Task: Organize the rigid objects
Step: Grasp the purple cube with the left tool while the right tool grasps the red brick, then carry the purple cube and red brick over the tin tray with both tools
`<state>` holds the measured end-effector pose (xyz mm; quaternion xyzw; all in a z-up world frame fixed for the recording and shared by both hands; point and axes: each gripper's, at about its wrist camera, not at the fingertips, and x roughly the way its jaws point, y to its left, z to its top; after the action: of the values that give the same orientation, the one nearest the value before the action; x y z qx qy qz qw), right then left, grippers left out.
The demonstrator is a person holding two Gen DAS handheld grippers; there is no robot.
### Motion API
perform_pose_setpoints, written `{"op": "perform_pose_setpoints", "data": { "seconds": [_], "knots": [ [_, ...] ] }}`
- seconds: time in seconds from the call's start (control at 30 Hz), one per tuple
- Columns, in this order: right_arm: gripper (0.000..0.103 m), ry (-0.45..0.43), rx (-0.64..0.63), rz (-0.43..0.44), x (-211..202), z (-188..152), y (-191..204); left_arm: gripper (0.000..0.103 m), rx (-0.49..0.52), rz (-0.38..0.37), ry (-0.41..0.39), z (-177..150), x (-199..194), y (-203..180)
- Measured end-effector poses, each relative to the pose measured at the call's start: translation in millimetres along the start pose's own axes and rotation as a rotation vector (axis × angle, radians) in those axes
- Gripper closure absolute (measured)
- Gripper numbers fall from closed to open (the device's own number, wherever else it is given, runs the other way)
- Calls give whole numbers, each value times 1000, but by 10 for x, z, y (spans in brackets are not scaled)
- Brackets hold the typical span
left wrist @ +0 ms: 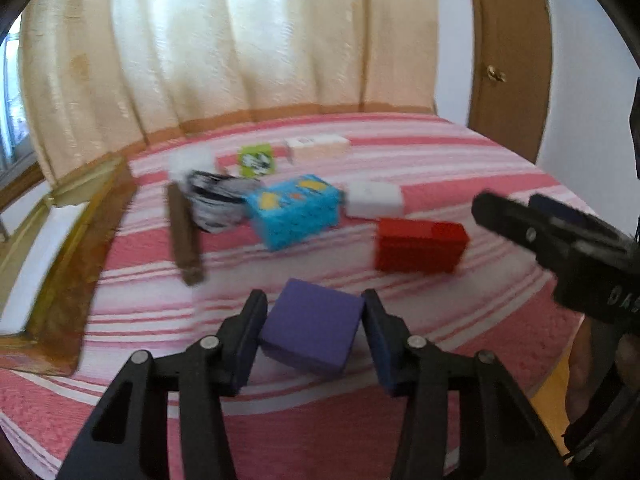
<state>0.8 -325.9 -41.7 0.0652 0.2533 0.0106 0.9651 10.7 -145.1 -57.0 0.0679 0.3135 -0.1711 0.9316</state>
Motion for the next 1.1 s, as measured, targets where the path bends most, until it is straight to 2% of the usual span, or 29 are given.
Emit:
{"op": "perform_pose_setpoints", "data": {
  "seconds": [0.2,0.4,0.47,0.53,0.57,0.6,0.63,0.67,0.73,0.77,0.8,0.9,1.1],
  "knots": [
    [1,76,-74,-6,230,42,282,55,-50,99,-51,2,-89,313],
    [5,162,-149,-39,454,39,471,55,-102,128,-57,-30,-81,579],
    [11,196,-158,-52,516,32,483,55,-115,128,-54,-48,-78,632],
    [32,238,-165,-43,587,18,484,55,-125,124,-53,-53,-70,673],
    [38,262,-166,-39,630,6,475,55,-127,122,-54,-55,-73,682],
    [48,276,-167,-32,653,-6,473,55,-129,119,-55,-51,-76,686],
    [54,288,-172,-27,675,-13,472,55,-130,117,-57,-55,-84,690],
    [57,285,-178,-22,672,-7,486,55,-132,115,-59,-56,-90,696],
    [71,278,-200,-7,670,-21,518,55,-135,114,-63,-58,-97,706],
    [74,272,-212,2,666,-30,532,55,-137,113,-64,-58,-99,711],
    [78,269,-216,5,663,-33,536,55,-139,112,-66,-58,-101,715],
    [78,255,-222,14,644,-30,542,55,-139,108,-74,-62,-118,718],
    [78,153,-218,47,492,-23,545,55,-126,119,-100,-61,-162,705]
  ]
}}
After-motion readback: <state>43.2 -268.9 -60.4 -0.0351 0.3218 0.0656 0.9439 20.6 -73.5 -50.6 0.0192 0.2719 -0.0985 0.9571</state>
